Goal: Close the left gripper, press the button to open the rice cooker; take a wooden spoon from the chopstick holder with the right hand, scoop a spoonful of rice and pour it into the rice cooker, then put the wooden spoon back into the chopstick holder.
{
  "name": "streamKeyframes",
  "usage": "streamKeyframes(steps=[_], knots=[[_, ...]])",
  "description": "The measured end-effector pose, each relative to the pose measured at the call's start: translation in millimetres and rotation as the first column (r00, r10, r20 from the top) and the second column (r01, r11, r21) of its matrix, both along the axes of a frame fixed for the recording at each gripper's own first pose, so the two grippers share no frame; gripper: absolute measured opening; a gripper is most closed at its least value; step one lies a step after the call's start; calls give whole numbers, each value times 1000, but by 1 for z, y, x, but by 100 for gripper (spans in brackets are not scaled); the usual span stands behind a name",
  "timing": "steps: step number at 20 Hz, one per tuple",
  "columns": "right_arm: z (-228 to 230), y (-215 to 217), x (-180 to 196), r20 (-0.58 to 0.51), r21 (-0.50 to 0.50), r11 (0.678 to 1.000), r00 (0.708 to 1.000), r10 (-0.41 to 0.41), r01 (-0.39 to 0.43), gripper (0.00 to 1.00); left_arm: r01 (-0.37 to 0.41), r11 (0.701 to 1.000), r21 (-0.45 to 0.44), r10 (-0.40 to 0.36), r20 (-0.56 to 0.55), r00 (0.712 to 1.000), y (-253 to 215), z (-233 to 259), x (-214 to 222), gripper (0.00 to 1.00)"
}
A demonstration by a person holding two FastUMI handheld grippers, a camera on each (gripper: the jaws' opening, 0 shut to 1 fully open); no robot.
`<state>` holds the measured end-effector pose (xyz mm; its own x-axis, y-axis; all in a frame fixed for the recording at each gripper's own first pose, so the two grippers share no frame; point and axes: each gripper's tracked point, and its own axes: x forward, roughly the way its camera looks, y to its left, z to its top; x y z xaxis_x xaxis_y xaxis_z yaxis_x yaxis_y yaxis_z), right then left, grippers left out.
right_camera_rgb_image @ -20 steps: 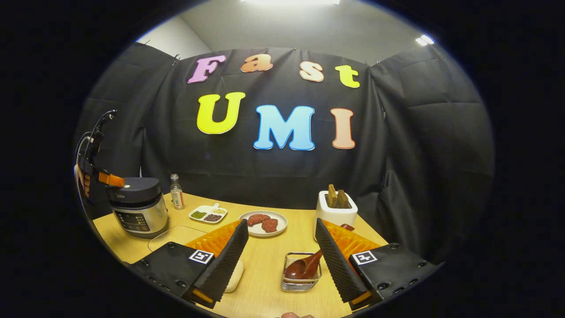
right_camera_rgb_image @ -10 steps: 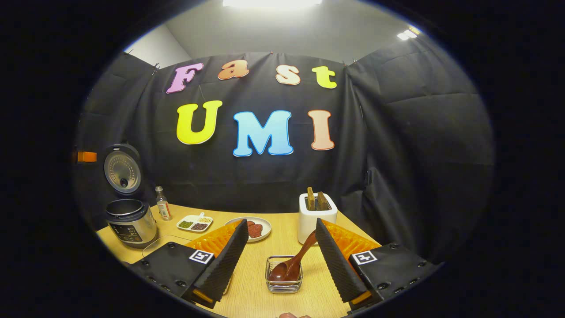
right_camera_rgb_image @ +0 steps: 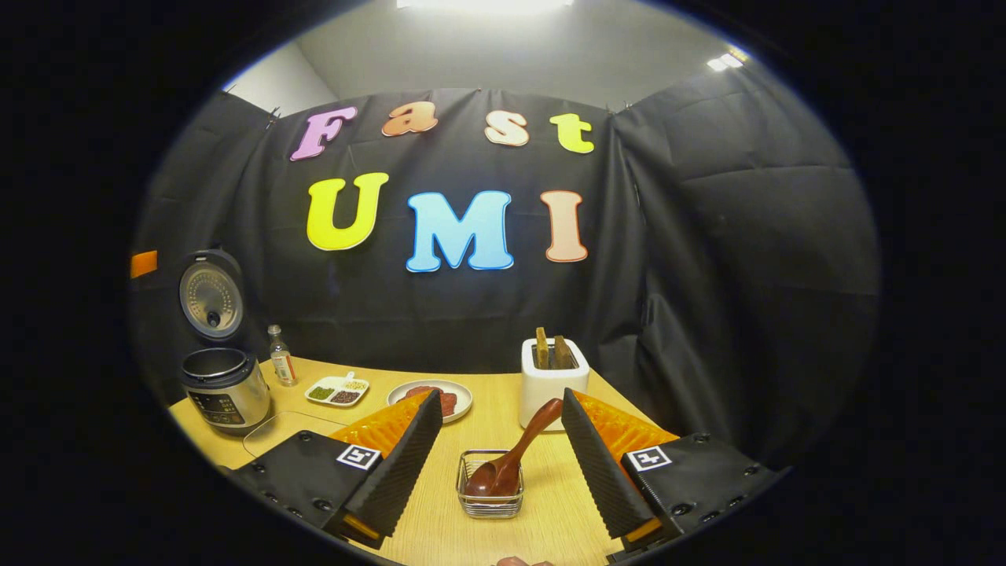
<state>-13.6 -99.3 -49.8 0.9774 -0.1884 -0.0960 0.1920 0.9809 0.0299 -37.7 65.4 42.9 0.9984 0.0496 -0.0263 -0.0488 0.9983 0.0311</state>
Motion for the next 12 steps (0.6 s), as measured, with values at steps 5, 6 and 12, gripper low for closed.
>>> streamKeyframes(steps=[5,6,12], knots=[[-9,-19,15,-27,30,999,999,-19,20,98,26,1000,-4,-26,-3,1000,-22,-8,-3,94],[-14,-23,22,-43,51,998,999,-21,23,98,29,1000,-8,-30,-9,1000,-24,-11,-3,94],[-43,-48,52,-120,128,991,992,-26,41,99,-2,1000,13,3,-31,1000,-17,-25,-1,94]])
